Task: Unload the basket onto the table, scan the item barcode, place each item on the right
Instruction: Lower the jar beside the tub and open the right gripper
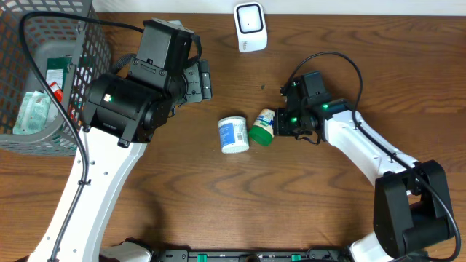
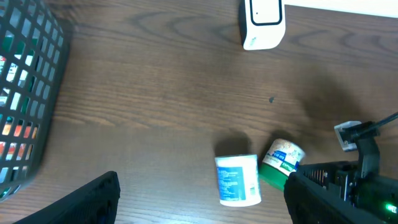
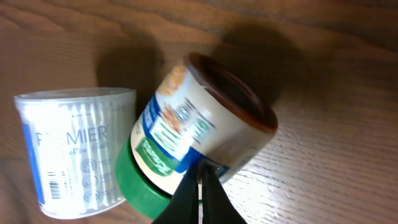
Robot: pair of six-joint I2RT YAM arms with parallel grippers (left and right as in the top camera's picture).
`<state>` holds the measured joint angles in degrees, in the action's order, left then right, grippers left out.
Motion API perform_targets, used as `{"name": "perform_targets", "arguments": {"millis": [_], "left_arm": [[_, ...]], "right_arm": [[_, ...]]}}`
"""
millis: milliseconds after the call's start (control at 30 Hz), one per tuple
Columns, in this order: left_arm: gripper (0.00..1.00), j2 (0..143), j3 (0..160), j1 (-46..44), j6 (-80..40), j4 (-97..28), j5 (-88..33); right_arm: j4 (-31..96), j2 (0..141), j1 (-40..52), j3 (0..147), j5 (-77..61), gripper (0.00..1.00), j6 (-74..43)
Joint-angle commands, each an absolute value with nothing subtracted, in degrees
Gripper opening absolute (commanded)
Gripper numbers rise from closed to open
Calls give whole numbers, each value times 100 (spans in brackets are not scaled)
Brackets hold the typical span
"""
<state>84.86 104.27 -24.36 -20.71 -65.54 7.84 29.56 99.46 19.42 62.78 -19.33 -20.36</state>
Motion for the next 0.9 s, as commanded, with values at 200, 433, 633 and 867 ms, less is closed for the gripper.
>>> {"name": "perform_targets", "arguments": {"millis": [200, 433, 633, 867], "left_arm": [[85, 8497, 10431, -2401, -2016, -6554, 812], [85, 8497, 10431, -2401, -2016, -6554, 812], [85, 8497, 10431, -2401, -2016, -6554, 812], [85, 8497, 10431, -2401, -2016, -6554, 812]], "right_arm": [[2683, 9889, 2036, 6333, -1629, 1, -2097], [2633, 9929, 2112, 6331, -1629, 2, -2097], [2598, 9942, 2196, 6333, -1662, 22, -2141], [2657, 9607, 1747, 6440, -2137, 66, -2139]]}}
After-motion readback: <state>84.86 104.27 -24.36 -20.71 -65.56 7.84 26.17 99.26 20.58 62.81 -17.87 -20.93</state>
